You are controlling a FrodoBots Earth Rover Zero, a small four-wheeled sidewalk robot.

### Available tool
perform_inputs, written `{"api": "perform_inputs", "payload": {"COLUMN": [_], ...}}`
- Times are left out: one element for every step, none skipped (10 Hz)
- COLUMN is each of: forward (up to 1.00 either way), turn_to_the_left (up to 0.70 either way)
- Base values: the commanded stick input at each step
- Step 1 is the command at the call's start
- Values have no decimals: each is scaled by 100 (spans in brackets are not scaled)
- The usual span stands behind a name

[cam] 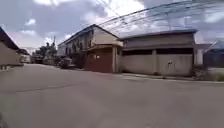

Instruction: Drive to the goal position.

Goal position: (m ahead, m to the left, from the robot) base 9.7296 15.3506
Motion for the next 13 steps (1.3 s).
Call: {"api": "perform_inputs", "payload": {"forward": [0, 76, 100, 100, 100, 100, 100, 100, 100, 100, 100, 100, 100], "turn_to_the_left": [-12, 1, 1, 1, 1, 1, 1, 1, 1, 1, 1, 28, 41]}}
